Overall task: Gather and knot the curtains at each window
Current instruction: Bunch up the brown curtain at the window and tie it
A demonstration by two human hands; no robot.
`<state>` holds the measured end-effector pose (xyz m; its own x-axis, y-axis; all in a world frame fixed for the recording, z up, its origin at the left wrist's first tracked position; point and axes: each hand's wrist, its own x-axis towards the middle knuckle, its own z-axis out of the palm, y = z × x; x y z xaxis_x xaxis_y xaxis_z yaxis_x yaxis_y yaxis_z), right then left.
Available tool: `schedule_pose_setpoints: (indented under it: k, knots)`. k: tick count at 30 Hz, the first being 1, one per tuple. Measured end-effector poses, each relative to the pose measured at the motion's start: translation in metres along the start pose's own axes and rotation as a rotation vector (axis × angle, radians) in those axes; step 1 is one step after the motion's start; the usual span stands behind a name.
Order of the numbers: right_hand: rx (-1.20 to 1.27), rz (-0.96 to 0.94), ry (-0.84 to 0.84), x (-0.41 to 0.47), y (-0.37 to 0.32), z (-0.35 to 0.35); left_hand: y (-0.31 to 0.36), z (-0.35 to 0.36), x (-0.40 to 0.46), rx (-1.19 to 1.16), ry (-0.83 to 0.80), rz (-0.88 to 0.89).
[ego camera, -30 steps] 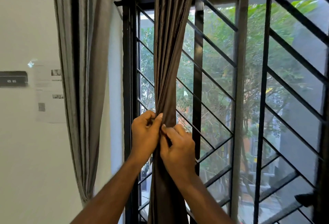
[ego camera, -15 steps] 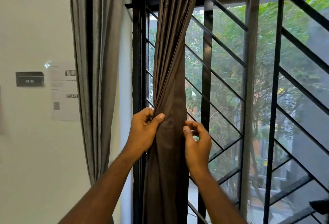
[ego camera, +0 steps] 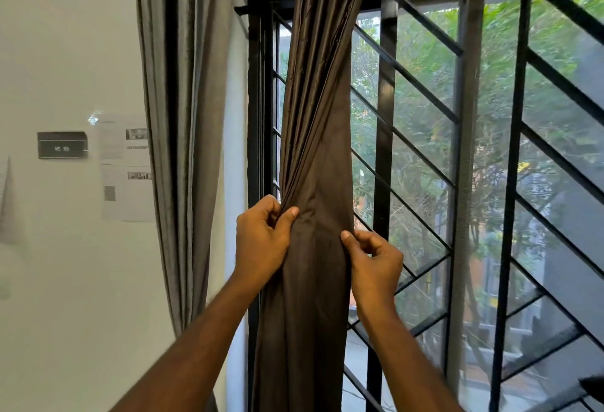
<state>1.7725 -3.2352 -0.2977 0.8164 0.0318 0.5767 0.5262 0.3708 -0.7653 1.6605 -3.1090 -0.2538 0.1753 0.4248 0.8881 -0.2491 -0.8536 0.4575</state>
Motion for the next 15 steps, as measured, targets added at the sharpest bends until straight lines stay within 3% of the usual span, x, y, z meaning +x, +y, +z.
schedule_pose_setpoints:
  k: [3, 7, 10, 15]
  knots:
    - [-0.107, -0.244, 0.076, -0.023, -0.011, 0.003, 0.005, 0.008, -0.006, 0.190, 0.061, 0.080]
    - [-0.304, -0.611, -0.038, -0.041, -0.017, 0.012, 0.010, 0.017, -0.008, 0.201, 0.027, 0.080]
    - [-0.418, -0.699, -0.093, -0.041, -0.019, 0.021, 0.012, 0.018, -0.010, -0.006, -0.032, 0.044]
    - [-0.401, -0.680, -0.168, -0.041, -0.016, 0.025, 0.015, 0.009, -0.013, -0.295, -0.118, -0.063]
